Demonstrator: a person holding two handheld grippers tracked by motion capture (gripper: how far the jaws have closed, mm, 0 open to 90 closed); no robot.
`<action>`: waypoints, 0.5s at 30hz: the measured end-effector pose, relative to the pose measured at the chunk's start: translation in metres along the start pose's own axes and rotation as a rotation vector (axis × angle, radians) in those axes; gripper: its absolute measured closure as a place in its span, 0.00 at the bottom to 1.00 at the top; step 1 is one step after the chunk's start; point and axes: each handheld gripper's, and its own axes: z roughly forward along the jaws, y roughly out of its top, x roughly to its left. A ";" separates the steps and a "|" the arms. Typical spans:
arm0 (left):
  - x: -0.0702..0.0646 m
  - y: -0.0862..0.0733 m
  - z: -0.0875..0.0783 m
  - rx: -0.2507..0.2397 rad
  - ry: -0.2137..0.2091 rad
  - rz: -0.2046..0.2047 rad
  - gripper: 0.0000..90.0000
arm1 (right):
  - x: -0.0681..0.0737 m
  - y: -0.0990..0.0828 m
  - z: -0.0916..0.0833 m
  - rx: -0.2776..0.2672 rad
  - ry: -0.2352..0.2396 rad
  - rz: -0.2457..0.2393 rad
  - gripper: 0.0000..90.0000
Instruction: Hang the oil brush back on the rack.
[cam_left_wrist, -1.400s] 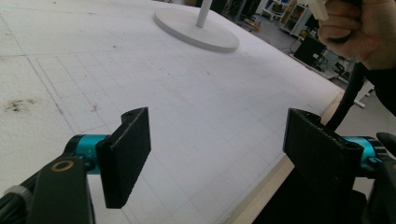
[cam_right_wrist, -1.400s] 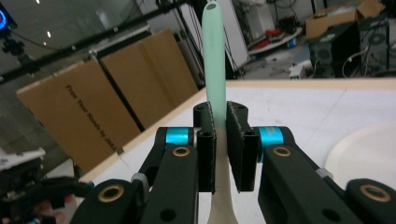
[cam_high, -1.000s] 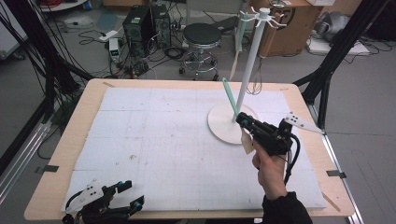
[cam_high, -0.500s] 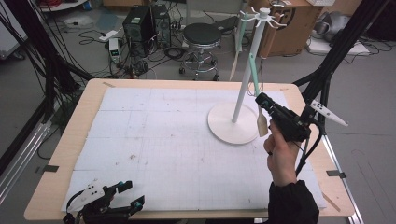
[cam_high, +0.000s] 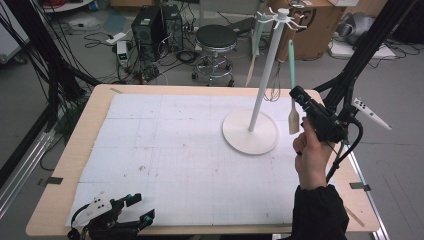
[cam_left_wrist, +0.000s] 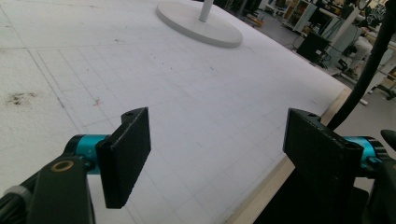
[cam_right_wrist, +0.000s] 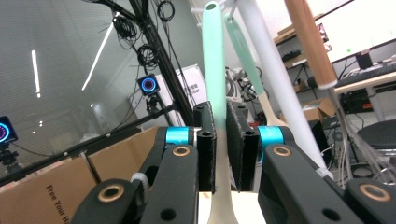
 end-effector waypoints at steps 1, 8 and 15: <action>0.000 0.000 0.000 -0.001 0.001 -0.001 0.27 | 0.000 0.002 0.000 -0.004 -0.002 0.004 0.92; 0.000 0.000 0.000 0.000 0.002 -0.001 0.27 | 0.001 0.015 0.002 -0.029 -0.005 -0.014 0.92; 0.000 0.000 -0.001 -0.007 -0.001 -0.004 0.27 | -0.001 0.022 0.005 -0.018 -0.024 -0.027 0.92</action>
